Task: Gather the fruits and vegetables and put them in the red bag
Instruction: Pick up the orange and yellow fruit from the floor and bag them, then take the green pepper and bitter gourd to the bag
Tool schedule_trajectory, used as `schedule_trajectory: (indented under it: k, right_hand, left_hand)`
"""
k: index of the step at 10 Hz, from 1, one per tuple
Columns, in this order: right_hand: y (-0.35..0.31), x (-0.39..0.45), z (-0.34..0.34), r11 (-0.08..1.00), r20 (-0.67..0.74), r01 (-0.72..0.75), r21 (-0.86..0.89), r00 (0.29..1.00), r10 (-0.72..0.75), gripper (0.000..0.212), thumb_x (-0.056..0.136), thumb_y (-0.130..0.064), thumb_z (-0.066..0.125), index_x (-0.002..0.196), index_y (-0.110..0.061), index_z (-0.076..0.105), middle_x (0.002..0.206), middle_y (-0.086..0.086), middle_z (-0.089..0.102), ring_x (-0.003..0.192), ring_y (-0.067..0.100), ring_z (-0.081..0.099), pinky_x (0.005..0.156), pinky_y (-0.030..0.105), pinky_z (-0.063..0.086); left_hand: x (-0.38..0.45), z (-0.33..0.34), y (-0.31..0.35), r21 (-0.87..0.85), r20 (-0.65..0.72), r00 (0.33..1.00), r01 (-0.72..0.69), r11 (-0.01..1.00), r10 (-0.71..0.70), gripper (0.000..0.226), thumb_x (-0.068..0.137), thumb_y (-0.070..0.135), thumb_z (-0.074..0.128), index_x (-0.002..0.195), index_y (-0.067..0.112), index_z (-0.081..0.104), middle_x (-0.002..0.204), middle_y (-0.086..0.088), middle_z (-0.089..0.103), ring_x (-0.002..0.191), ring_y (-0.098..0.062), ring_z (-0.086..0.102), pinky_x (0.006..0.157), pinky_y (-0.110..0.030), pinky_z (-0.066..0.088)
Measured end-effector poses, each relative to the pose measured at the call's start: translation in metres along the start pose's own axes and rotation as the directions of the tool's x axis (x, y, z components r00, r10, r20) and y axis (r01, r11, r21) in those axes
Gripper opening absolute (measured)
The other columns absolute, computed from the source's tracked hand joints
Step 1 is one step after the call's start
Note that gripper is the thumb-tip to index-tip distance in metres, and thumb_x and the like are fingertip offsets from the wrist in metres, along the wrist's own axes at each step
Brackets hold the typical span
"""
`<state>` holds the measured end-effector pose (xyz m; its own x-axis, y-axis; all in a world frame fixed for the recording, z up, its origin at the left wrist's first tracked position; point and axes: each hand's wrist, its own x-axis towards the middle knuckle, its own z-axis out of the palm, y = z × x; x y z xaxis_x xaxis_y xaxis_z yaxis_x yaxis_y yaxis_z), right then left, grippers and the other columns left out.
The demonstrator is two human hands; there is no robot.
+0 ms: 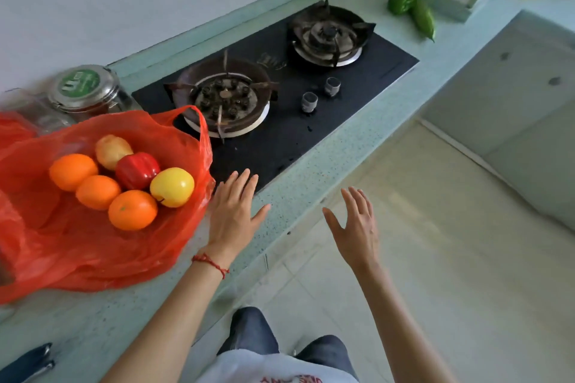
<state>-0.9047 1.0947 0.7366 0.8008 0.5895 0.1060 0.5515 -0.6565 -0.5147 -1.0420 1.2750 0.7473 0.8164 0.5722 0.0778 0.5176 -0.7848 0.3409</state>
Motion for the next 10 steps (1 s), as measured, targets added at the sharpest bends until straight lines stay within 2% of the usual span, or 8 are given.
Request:
schedule_trajectory:
  k: [3, 4, 6, 8, 10]
  right_hand:
    - [0.091, -0.052, -0.061, 0.973, -0.154, -0.228, -0.041, 0.963, 0.219, 0.060, 0.084, -0.045, 0.050, 0.125, -0.002, 0.053, 0.133, 0.019, 0.053, 0.130, 0.034, 0.042, 0.097, 0.047, 0.043]
    - [0.120, -0.074, -0.081, 0.951, -0.209, -0.301, -0.063, 0.936, 0.282, 0.056, 0.082, -0.040, 0.055, 0.121, -0.001, 0.055, 0.129, 0.020, 0.056, 0.126, 0.036, 0.047, 0.093, 0.047, 0.047]
    - [0.174, -0.118, -0.119, 0.892, -0.290, -0.437, -0.115, 0.874, 0.390, 0.062, 0.084, -0.048, 0.041, 0.118, 0.000, 0.057, 0.125, 0.021, 0.059, 0.122, 0.037, 0.051, 0.093, 0.048, 0.046]
    - [0.205, -0.141, -0.139, 0.828, -0.368, -0.554, -0.089, 0.791, 0.490, 0.063, 0.083, -0.048, 0.041, 0.118, 0.001, 0.057, 0.124, 0.021, 0.059, 0.121, 0.036, 0.051, 0.094, 0.047, 0.046]
    - [0.228, -0.116, -0.146, 0.804, -0.380, -0.589, -0.081, 0.764, 0.521, 0.064, 0.083, -0.050, 0.040, 0.120, 0.001, 0.057, 0.125, 0.021, 0.058, 0.122, 0.036, 0.051, 0.094, 0.047, 0.045]
  left_hand:
    - [0.012, 0.038, 0.112, 0.030, 0.128, 0.953, -0.279, 0.960, 0.273, 0.063, 0.082, 0.047, 0.039, 0.126, 0.004, 0.052, 0.129, -0.018, 0.056, 0.120, -0.037, 0.051, 0.097, -0.051, 0.042]
    - [0.012, 0.053, 0.153, 0.016, 0.165, 0.918, -0.369, 0.929, 0.361, 0.064, 0.081, 0.047, 0.039, 0.126, 0.005, 0.052, 0.131, -0.018, 0.055, 0.122, -0.037, 0.050, 0.098, -0.051, 0.041]
    - [0.006, 0.076, 0.230, -0.017, 0.200, 0.823, -0.540, 0.841, 0.532, 0.063, 0.081, 0.047, 0.039, 0.127, 0.006, 0.052, 0.131, -0.017, 0.056, 0.121, -0.036, 0.051, 0.098, -0.051, 0.040]
    - [0.012, 0.095, 0.278, -0.047, 0.242, 0.721, -0.660, 0.750, 0.649, 0.061, 0.081, 0.046, 0.038, 0.125, 0.006, 0.053, 0.128, -0.016, 0.058, 0.119, -0.037, 0.054, 0.095, -0.054, 0.041]
    - [0.048, 0.114, 0.302, -0.073, 0.262, 0.672, -0.702, 0.709, 0.692, 0.062, 0.082, 0.047, 0.037, 0.126, 0.006, 0.053, 0.128, -0.016, 0.058, 0.119, -0.037, 0.053, 0.095, -0.053, 0.042]
